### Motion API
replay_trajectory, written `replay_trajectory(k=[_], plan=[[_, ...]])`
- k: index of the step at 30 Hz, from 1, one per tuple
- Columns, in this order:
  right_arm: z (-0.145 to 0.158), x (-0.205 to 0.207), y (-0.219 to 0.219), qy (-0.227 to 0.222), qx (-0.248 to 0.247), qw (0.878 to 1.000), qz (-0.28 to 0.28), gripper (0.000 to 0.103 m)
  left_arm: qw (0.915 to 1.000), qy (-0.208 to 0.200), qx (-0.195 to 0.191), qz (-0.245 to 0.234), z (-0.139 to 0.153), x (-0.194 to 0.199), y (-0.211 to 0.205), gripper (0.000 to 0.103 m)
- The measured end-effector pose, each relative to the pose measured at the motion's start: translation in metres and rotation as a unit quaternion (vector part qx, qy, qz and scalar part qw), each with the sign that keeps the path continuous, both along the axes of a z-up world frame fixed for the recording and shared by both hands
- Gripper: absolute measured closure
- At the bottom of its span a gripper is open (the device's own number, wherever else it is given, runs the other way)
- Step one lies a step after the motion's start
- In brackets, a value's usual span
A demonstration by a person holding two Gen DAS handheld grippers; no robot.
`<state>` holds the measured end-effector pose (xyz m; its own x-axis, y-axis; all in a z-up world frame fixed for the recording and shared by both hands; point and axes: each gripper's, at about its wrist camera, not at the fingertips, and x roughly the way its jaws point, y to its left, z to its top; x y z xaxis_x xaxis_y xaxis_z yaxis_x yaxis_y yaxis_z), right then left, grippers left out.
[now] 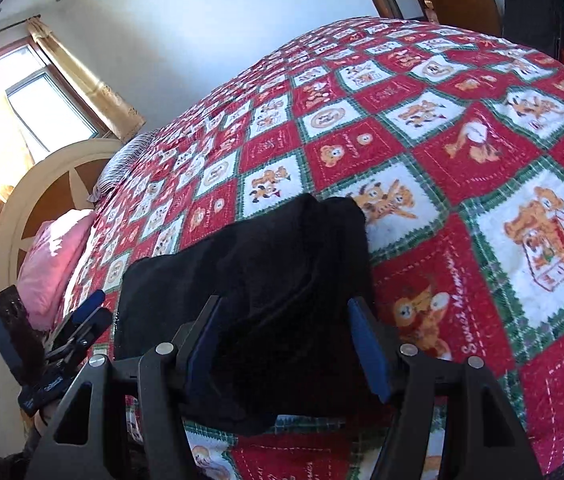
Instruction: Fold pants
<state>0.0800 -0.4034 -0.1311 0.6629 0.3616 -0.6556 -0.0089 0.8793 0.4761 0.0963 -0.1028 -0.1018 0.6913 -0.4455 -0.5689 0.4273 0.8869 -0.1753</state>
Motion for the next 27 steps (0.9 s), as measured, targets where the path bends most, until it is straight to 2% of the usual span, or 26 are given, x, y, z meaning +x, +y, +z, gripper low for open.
replay_trajectory(k=[1,2,3,6,8,10,13,15,18,20,22,23,25,27], plan=[[0.002,0.001,0.004,0.000,-0.014,1.000,0.005,0.062,1.0000,0.006,-0.003,0.004,-0.003,0.002,0.003,0.008],[0.005,0.002,0.009,-0.001,-0.034,0.999,0.008,0.069,0.9999,0.012,-0.007,0.006,-0.006,0.004,0.006,0.008],[0.008,0.001,0.010,-0.007,-0.047,0.999,0.008,0.082,0.9998,0.017,-0.009,0.008,-0.008,0.005,0.008,0.008],[0.021,-0.003,0.010,-0.032,-0.054,0.998,0.014,0.086,0.9998,0.018,-0.005,0.006,-0.012,0.003,0.008,0.007],[0.028,-0.006,0.007,-0.044,-0.066,0.997,0.009,0.087,0.9998,0.017,0.003,0.006,-0.016,0.002,0.004,0.003],[0.026,-0.003,0.002,-0.032,-0.079,0.996,0.006,0.091,0.9995,0.025,0.018,0.009,-0.024,0.004,0.002,0.002],[0.008,0.005,-0.012,0.004,-0.125,0.992,-0.029,0.091,0.9976,0.048,0.047,0.018,-0.038,0.009,-0.001,0.002],[-0.003,0.005,-0.025,0.026,-0.114,0.992,-0.035,0.091,0.9979,0.053,0.032,0.020,-0.040,0.008,0.003,0.001],[0.014,-0.004,-0.024,-0.007,-0.109,0.993,-0.049,0.091,0.9979,0.054,0.031,0.021,-0.039,0.007,0.003,0.001],[0.034,-0.012,-0.010,-0.056,-0.105,0.992,-0.040,0.085,0.9979,0.054,0.031,0.020,-0.039,0.005,0.001,0.001],[0.046,-0.017,0.013,-0.093,-0.109,0.990,-0.014,0.038,0.9978,0.053,0.035,0.021,-0.039,0.005,-0.001,0.001],[0.048,-0.018,0.028,-0.106,-0.103,0.989,0.011,0.031,0.9977,0.054,0.035,0.021,-0.039,0.005,-0.001,0.001],[0.043,-0.014,0.052,-0.107,-0.091,0.988,0.063,0.030,0.9975,0.056,0.038,0.021,-0.038,0.006,-0.002,0.001],[0.028,-0.006,0.075,-0.073,-0.124,0.985,0.093,0.030,0.9974,0.058,0.038,0.022,-0.036,0.006,-0.002,0.000]])
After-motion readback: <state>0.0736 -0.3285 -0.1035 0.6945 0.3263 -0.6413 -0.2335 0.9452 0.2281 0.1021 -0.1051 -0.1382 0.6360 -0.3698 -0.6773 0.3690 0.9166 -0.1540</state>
